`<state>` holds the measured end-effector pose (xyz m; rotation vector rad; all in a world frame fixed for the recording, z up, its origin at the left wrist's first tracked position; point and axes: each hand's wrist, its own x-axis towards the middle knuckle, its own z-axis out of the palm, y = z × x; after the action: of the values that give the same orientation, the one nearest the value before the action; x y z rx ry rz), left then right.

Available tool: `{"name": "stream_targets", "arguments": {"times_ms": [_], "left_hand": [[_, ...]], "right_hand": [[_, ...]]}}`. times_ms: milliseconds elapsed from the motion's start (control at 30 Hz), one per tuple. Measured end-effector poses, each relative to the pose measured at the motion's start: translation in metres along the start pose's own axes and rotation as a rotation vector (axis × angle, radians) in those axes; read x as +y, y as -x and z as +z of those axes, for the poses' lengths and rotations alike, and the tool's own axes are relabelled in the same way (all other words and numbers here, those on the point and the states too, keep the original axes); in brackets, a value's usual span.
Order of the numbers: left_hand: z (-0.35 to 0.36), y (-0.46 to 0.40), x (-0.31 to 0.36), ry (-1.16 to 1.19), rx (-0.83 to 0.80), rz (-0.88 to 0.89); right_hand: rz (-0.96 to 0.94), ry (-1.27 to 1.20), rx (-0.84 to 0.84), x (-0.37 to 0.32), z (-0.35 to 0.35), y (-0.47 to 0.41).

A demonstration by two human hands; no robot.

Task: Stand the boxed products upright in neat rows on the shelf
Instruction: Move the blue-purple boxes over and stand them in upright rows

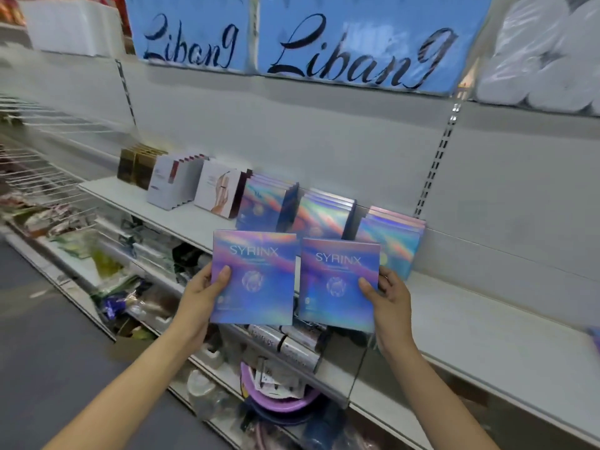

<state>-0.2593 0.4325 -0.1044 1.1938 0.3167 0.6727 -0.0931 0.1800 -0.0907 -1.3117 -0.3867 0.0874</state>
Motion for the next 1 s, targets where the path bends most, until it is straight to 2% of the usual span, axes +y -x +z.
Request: {"name": "stream_targets", "arguments": {"times_ms": [300,533,800,1000], "left_hand": [[-0.075,-0.049,0.022,0.011,-0.019,-0.02],[-0.081,-0.116,0.013,0.0,0.01,-0.022],[-0.075,-0.205,-0.001,-0.016,-0.039,-0.042],[-0.075,-0.266,-0.017,-0.009,-0.106,-0.05]], "right_hand": [[-0.004,0.047,0.017,0.015,0.088,-0.009],[-0.053,0.083,0.09,0.031,0.118,-0.062],[-0.12,0.036,0.206,0.045,0.132,-0.135],[-0.172,0.066,0.31,0.046,0.136,-0.155]]}}
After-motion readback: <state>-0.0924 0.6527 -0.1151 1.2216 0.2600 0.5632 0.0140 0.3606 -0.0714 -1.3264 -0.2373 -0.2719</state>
